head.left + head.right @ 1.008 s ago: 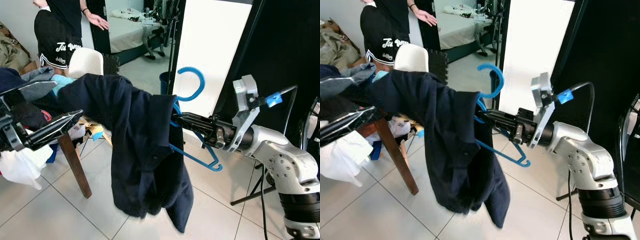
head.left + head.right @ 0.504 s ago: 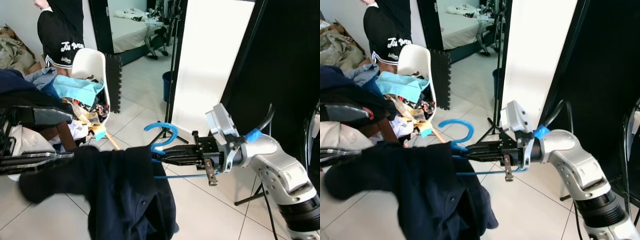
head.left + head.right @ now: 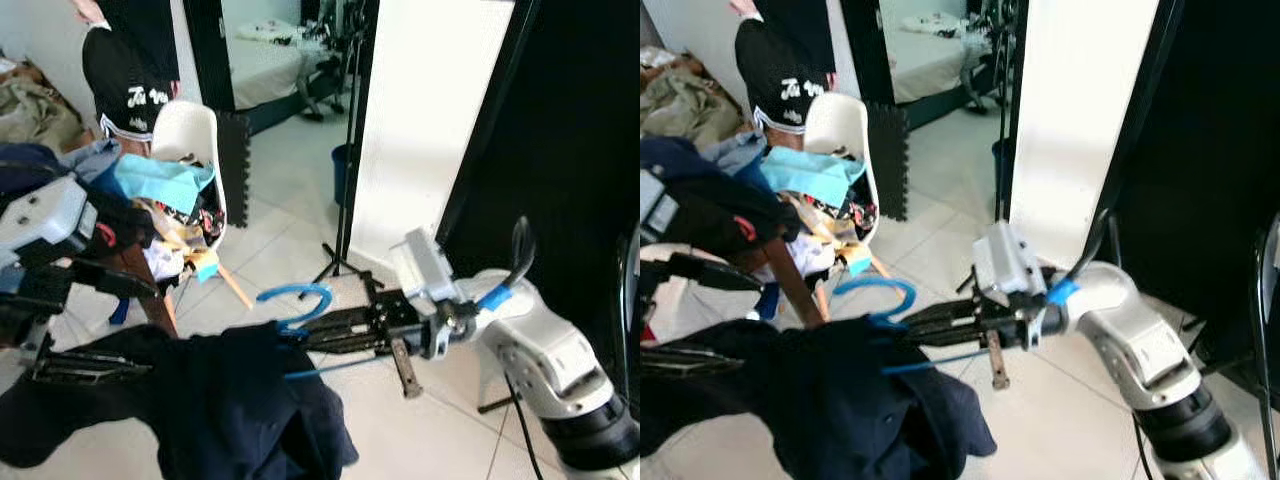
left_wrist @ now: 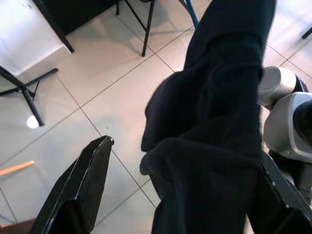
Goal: Hang hanger
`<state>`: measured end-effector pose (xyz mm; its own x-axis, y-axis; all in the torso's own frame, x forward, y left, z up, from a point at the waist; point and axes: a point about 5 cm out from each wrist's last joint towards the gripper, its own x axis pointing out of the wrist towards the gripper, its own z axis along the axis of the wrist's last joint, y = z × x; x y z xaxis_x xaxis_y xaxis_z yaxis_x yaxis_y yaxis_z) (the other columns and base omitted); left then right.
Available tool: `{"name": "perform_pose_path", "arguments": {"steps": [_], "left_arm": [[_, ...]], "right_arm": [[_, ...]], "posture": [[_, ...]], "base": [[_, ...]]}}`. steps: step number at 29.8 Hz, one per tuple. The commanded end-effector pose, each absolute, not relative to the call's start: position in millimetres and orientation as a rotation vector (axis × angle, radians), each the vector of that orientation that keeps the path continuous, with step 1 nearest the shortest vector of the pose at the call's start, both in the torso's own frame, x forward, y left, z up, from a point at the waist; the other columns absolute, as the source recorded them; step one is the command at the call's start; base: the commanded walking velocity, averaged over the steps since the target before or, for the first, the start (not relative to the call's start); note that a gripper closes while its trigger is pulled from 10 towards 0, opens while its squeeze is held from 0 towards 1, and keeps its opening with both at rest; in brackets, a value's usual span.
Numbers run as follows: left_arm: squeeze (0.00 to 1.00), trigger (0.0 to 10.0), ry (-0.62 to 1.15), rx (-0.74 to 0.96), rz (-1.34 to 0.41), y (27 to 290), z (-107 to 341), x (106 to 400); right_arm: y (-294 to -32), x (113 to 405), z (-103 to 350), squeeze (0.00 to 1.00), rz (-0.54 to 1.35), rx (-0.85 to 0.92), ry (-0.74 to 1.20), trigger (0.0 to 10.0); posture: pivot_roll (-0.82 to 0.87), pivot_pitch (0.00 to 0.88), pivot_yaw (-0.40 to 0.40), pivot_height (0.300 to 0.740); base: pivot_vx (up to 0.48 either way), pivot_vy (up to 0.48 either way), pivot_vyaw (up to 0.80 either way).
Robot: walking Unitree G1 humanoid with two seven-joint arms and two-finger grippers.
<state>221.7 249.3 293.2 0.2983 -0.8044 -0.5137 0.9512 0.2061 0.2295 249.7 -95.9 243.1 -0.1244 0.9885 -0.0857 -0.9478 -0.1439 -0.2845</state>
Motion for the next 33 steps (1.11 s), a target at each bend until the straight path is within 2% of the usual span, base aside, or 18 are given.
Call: {"name": "perform_pose_path", "arguments": {"steps": [1,2,3,4,5,6,20,33], "left_arm": [[0.00,7.8,0.307,0.565,-1.242,248,287,226],[0.00,6.8,0.292,0.559,-1.249,245,284,228],[0.00,6.8,0.292,0.559,-1.249,245,284,228],[0.00,4.4,0.281,0.558,-1.255,243,282,230],[0.00,4.4,0.281,0.558,-1.255,243,282,230],[0.00,0.0,0.270,0.564,-1.283,235,274,232],[0.00,0.0,0.266,0.535,-1.364,221,259,235],[0.00,0.0,0.232,0.523,-1.308,220,253,239]], "right_arm": [[-91,243,251,0.00,1.725,-0.314,-0.246,10.0],[-90,243,251,0.00,1.728,-0.309,-0.248,10.0],[-90,243,251,0.00,1.728,-0.309,-0.248,10.0],[-89,242,251,0.00,1.730,-0.306,-0.249,10.0],[-89,242,251,0.00,1.730,-0.306,-0.249,10.0],[-87,242,251,0.00,1.735,-0.293,-0.256,10.0],[-85,239,254,0.00,1.739,-0.270,-0.268,10.0],[-79,245,257,0.00,1.691,-0.195,-0.232,10.0]], "posture": [[0.02,0.000,0.021,0.740],[0.02,0.000,0.020,0.740],[0.02,0.000,0.020,0.740],[0.02,0.000,0.020,0.740],[0.02,0.000,0.020,0.740],[0.02,0.000,0.019,0.740],[0.01,0.000,0.020,0.740],[0.01,0.000,0.010,0.740]], "base": [[0.000,0.000,0.00],[0.000,0.000,0.00],[0.000,0.000,0.00],[0.000,0.000,0.00],[0.000,0.000,0.00],[0.000,0.000,0.00],[0.000,0.000,0.00],[0.000,0.000,0.00]]}}
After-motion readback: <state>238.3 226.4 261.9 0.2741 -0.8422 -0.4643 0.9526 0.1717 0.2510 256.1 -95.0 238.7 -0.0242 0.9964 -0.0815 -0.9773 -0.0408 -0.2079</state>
